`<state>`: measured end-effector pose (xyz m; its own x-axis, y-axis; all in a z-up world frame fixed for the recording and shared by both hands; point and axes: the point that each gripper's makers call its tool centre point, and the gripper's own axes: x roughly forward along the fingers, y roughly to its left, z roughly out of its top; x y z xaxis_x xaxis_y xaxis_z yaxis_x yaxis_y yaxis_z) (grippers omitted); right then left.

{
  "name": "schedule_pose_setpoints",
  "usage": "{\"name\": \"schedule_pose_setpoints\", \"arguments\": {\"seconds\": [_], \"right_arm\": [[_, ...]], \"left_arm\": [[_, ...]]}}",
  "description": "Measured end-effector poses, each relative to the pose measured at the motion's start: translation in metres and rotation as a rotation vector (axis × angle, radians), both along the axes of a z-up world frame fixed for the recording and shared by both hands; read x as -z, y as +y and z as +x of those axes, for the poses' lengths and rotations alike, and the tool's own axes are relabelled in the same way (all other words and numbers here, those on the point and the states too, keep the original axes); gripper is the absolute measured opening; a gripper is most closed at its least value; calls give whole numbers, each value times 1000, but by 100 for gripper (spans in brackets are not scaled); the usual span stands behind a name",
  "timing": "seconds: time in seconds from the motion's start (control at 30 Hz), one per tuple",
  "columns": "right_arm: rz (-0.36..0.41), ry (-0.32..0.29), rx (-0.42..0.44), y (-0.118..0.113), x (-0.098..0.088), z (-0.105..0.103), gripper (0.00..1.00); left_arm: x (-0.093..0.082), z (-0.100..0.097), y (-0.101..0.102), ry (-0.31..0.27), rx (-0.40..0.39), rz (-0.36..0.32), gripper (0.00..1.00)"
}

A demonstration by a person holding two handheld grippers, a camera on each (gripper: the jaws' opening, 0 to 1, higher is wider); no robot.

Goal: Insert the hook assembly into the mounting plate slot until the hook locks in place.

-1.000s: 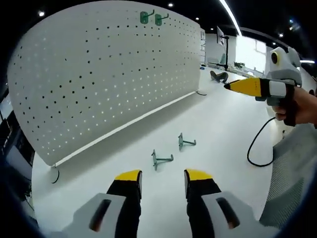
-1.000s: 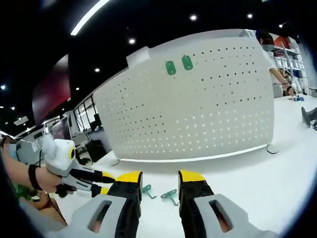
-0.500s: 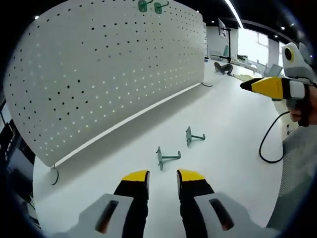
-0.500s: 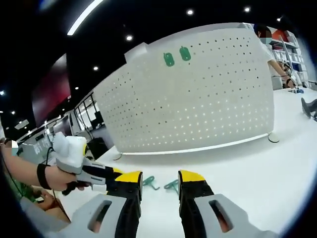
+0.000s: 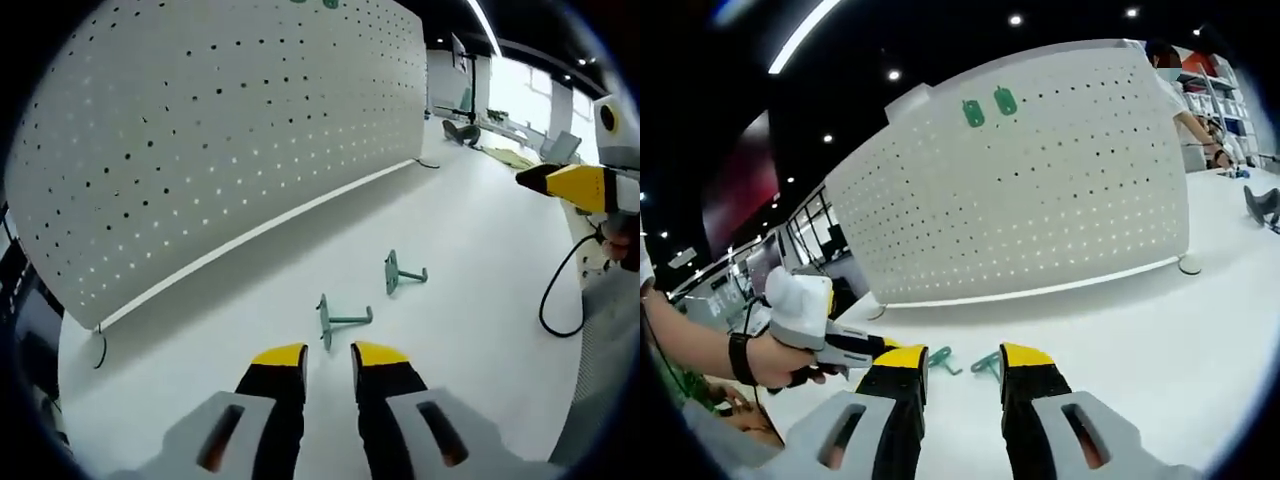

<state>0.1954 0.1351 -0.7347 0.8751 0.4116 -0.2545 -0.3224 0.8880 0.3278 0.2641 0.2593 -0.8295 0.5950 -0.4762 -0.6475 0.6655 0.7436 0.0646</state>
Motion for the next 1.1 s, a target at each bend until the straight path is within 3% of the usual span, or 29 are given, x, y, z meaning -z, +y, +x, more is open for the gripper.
{"name": "schedule_pose_setpoints", "arguments": {"seconds": [0.53,0.73,1.1], "right_arm": [[10,23,17,-5,9,-3,28],[7,25,14,-4,9,-4,28],[9,30,12,-3,11,-6,28]], "left_arm": [[16,13,-7,22,25,52,13],[21,13,-8,23,32,66,6],[22,10,-8,43,34,47,4]]}}
